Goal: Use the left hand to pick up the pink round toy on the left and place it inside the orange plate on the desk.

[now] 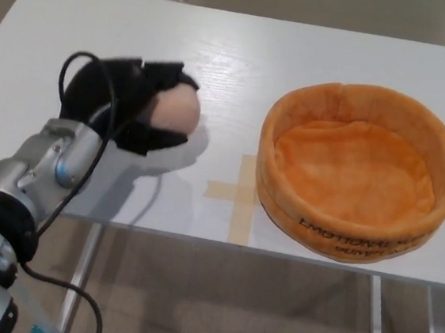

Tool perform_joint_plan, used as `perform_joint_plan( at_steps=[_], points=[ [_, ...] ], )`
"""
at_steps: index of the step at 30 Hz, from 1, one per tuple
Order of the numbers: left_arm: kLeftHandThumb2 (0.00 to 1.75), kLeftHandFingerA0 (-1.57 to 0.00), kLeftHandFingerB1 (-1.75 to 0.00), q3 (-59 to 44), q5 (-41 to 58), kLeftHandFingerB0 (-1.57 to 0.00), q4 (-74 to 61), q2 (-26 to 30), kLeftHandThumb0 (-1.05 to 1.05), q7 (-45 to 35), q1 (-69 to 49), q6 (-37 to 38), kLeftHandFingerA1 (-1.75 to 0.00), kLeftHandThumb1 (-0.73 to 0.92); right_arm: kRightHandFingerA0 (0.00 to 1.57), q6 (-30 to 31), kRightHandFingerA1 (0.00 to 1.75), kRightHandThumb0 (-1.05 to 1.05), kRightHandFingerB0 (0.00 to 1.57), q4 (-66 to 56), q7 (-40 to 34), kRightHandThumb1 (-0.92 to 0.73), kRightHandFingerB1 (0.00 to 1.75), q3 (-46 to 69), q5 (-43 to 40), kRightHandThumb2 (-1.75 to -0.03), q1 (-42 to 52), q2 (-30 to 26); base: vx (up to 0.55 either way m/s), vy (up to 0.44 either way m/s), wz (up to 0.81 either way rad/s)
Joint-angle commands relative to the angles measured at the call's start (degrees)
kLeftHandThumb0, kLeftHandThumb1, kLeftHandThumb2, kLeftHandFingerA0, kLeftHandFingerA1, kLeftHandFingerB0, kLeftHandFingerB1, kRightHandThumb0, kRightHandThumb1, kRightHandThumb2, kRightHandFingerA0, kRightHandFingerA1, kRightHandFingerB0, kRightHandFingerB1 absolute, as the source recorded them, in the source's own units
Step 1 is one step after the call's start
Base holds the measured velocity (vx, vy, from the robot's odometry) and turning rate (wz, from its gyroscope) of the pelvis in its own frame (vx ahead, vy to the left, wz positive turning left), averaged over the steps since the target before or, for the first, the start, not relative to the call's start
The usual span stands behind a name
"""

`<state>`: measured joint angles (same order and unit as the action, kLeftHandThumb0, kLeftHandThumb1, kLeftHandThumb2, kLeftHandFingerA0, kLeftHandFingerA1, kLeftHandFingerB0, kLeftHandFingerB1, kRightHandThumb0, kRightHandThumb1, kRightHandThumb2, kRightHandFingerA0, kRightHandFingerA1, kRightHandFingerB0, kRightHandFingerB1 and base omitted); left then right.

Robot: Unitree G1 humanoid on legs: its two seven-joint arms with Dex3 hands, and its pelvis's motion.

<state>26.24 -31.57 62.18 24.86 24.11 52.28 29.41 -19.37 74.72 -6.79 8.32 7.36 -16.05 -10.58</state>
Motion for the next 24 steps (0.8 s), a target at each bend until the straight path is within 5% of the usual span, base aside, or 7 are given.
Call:
perform_joint_plan(
  at_steps=[1, 15, 18, 20, 22, 23, 24],
  points=[
    [0.61, -0.72, -0.56, -0.7, -2.9, -0.88, -10.0, 0.7, -0.28, 2.5, 0.9, 4.2, -1.57, 0.65, 0.78, 0.5, 0.74, -0.26, 0.72, 0.5, -0.4, -0.58, 0.55, -0.6, 0.1, -0.56, -0.1, -0.1, 0.0, 0.0, 0.0],
    [0.58, -0.8, -0.59, 2.8, -7.8, -0.94, -21.1, -9.2, -0.24, -0.5, 2.0, -0.6, -1.49, 0.63, 0.8, 0.2, 0.73, -0.27, 0.75, 0.6, -0.7, -0.58, 0.55, -1.4, 0.1, -0.57, 0.3, 0.1, 0.0, 0.0, 0.0],
    [0.76, -0.92, -0.68, 5.3, -9.5, -0.9, -21.1, -12.8, -0.32, -3.1, 3.0, -3.2, -1.22, 0.47, 0.83, 0.9, 0.75, -0.28, 0.77, 0.6, -0.4, -0.59, 0.54, -1.0, -0.3, -0.56, 0.0, 0.2, 0.0, 0.0, 0.0],
    [0.76, -0.92, -0.68, 6.2, -10.0, -0.9, -20.7, -14.3, -0.32, -4.0, 3.5, -3.8, -1.22, 0.47, 0.83, 1.0, 0.75, -0.28, 0.77, 0.6, -0.4, -0.59, 0.54, -0.9, -0.3, -0.56, -0.1, 0.2, 0.0, 0.0, 0.0],
    [0.56, -0.92, -0.56, 7.0, -10.3, -0.93, -19.2, -15.7, -0.21, -2.2, 3.9, -2.4, -1.31, 0.55, 0.84, 0.8, 0.77, -0.28, 0.8, 0.6, -0.5, -0.59, 0.55, -1.0, -0.1, -0.56, 0.0, 0.2, 0.0, 0.0, 0.0],
    [0.58, -0.92, -0.59, 7.3, -10.4, -0.91, -18.6, -16.3, -0.23, -1.9, 4.0, -2.1, -1.33, 0.56, 0.81, 0.8, 0.83, -0.32, 0.73, 0.6, -0.6, -0.45, 0.7, -1.1, 0.0, -0.86, 0.0, 0.2, 0.0, 0.0, 0.0],
    [0.58, -0.92, -0.59, 7.4, -10.5, -0.91, -18.3, -16.7, -0.23, -1.8, 4.1, -2.1, -1.33, 0.56, 0.81, 0.8, 0.83, -0.32, 0.73, 0.6, -0.6, -0.45, 0.7, -1.1, 0.0, -0.86, 0.0, 0.2, 0.0, 0.0, 0.0]
  ],
)
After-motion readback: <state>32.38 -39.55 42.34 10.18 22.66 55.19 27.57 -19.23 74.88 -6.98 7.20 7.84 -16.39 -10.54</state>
